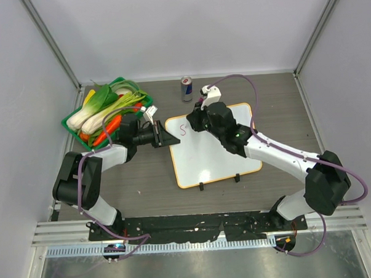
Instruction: Write a sentence on the whiteboard
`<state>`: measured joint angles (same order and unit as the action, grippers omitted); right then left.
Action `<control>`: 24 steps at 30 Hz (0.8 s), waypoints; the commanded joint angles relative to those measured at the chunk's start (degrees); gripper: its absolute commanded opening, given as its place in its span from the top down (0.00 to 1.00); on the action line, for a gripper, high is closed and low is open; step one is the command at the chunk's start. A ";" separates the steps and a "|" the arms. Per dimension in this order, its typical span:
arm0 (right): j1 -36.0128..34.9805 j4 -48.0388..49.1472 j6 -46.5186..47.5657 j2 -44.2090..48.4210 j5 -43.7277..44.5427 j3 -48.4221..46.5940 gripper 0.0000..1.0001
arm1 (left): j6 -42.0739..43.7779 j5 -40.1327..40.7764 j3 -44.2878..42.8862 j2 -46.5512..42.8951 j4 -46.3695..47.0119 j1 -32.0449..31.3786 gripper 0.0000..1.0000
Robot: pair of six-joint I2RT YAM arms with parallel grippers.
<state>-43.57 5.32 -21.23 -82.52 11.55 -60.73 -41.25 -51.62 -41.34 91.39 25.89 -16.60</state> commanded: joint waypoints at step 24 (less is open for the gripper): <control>0.59 -0.40 1.02 -1.33 4.44 0.88 0.99 | 5.22 2.13 -0.14 1.24 -5.41 -1.77 1.00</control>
<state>-43.38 5.56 -21.19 -84.16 12.47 -60.42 -41.06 -51.48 -41.36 91.42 25.41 -16.64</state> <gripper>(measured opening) 0.180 0.216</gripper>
